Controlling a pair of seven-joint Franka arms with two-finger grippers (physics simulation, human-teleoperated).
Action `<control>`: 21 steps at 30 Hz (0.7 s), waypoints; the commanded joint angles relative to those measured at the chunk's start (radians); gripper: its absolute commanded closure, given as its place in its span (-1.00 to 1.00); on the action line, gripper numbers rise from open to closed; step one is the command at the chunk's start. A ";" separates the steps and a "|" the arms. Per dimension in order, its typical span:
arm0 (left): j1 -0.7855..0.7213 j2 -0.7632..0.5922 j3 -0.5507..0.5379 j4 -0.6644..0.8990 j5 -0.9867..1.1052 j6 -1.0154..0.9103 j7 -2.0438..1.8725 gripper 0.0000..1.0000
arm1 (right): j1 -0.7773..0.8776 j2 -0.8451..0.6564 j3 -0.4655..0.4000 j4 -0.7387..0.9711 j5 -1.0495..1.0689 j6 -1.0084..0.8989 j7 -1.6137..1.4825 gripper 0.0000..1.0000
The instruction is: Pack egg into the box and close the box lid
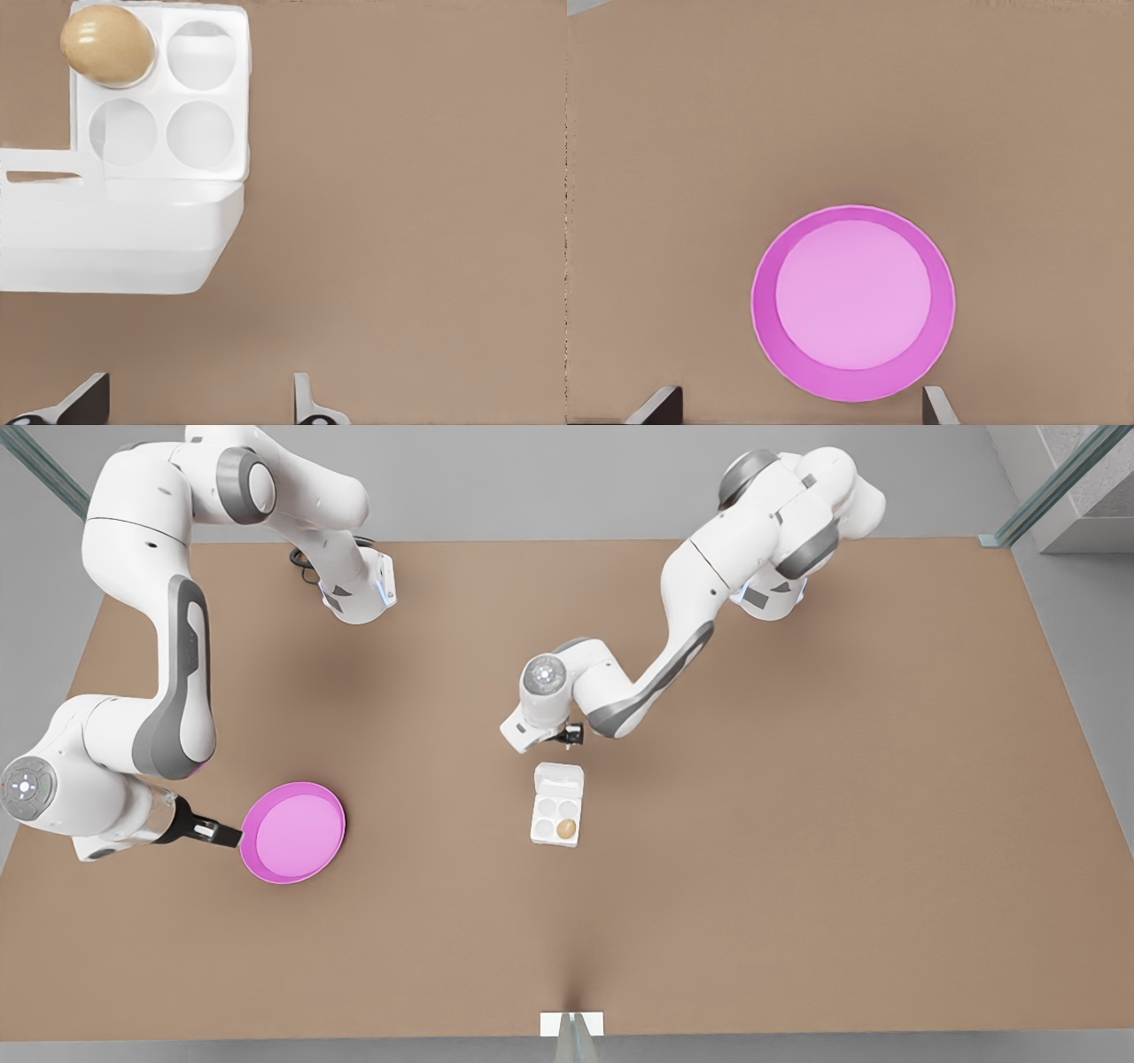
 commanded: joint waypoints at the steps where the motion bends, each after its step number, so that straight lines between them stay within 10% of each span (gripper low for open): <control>1: -0.011 0.034 0.000 0.059 0.011 -0.002 -0.065 -1.00 | 0.004 -0.001 0.007 0.000 -0.002 -0.006 -0.198 -1.00; 21: -0.078 0.152 0.106 0.372 0.028 -0.025 0.004 -1.00 | 0.018 -0.078 0.047 0.031 -0.036 0.044 -0.223 -1.00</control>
